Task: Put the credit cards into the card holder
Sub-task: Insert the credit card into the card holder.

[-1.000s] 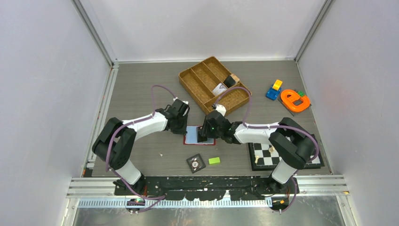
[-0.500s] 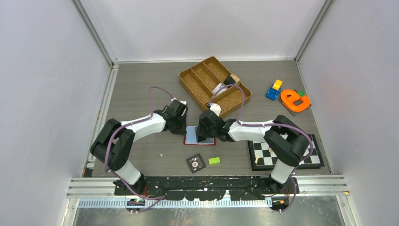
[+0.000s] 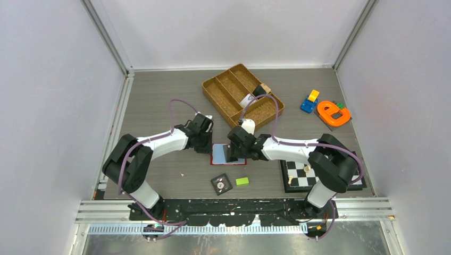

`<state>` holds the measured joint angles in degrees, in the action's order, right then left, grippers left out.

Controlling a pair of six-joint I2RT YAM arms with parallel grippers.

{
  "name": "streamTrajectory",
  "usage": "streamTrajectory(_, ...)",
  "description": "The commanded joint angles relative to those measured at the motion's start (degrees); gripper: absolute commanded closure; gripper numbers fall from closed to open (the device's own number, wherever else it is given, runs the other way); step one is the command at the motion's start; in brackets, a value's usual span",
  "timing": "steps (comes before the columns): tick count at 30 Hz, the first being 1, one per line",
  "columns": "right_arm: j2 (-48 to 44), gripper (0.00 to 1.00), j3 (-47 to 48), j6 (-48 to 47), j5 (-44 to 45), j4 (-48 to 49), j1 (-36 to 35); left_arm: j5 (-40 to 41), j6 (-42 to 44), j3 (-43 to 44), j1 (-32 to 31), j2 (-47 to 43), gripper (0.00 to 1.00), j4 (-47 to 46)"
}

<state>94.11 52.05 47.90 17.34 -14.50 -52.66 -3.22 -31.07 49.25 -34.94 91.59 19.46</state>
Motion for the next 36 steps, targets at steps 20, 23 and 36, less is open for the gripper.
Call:
streamTrajectory(20,0.64,0.62,-0.82,0.18,-6.42,0.97,0.02,-0.99,0.31,-1.0,-0.26,-1.18,0.91,2.26)
streamTrajectory(23,0.64,0.65,-0.79,0.09,-7.02,1.54,0.03,-1.24,0.15,-1.09,-0.27,-1.15,0.92,2.05)
streamTrajectory(36,2.9,0.69,-0.15,1.01,-9.1,5.21,0.03,-3.6,-1.3,-2.38,-0.3,-1.08,0.93,-0.27)
